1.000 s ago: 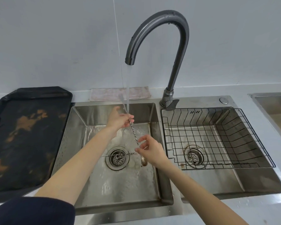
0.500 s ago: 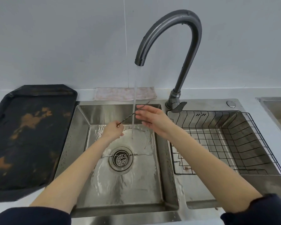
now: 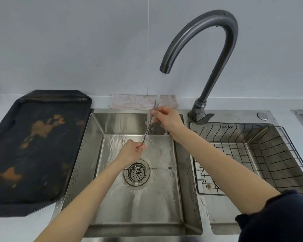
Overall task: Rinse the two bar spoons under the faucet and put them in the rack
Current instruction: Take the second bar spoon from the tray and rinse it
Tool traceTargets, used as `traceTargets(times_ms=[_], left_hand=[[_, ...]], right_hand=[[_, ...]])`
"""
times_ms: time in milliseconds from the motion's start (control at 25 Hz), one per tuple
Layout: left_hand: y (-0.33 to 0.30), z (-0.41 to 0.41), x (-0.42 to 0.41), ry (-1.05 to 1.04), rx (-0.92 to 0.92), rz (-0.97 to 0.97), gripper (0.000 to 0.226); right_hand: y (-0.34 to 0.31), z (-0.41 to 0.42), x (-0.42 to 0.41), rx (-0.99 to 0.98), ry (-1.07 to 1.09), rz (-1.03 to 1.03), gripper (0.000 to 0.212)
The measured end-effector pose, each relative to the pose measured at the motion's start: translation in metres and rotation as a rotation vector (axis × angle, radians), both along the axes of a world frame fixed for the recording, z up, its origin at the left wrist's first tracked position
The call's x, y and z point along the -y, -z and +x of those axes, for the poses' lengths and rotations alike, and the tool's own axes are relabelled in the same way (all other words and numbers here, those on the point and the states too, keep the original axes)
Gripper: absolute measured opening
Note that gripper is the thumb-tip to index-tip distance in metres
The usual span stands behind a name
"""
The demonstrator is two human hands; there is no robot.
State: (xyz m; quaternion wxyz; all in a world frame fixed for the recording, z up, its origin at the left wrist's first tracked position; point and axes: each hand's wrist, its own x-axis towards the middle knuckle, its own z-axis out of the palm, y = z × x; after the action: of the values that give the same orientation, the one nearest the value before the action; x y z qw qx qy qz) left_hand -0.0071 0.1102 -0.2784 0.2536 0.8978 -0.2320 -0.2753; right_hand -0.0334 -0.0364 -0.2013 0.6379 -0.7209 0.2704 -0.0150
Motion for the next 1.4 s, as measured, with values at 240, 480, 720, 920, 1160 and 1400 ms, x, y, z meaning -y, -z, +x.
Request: traceTargets(times_ms=[240, 480, 720, 920, 1160, 1400], left_hand=[[-0.012, -0.007, 0.008, -0.001, -0.103, -0.167, 0.033], [-0.016, -0.011, 0.024, -0.118, -0.144, -0.35, 0.031], [-0.028, -0.006, 0.044, -0.044, -0.062, -0.271, 0.029], [-0.069, 0.01, 0.071, -0.237, 0.057, -0.446, 0.022], [-0.09, 0.021, 0.074, -0.125, 0.245, -0.376, 0.03], [-0.085, 0.024, 0.068, -0.057, 0.17, -0.337, 0.032]], right_hand=[[-0.007, 0.007, 0.001, 0.074, 0.052, 0.078, 0.016], [-0.014, 0.002, 0.003, 0.116, 0.122, 0.067, 0.009], [-0.033, 0.001, 0.015, 0.238, 0.119, 0.012, 0.011], [-0.029, -0.003, 0.013, 0.266, 0.114, -0.017, 0.025], [-0.036, -0.004, 0.007, 0.303, 0.034, -0.291, 0.028], [-0.042, 0.005, 0.008, 0.3, 0.062, -0.365, 0.011]])
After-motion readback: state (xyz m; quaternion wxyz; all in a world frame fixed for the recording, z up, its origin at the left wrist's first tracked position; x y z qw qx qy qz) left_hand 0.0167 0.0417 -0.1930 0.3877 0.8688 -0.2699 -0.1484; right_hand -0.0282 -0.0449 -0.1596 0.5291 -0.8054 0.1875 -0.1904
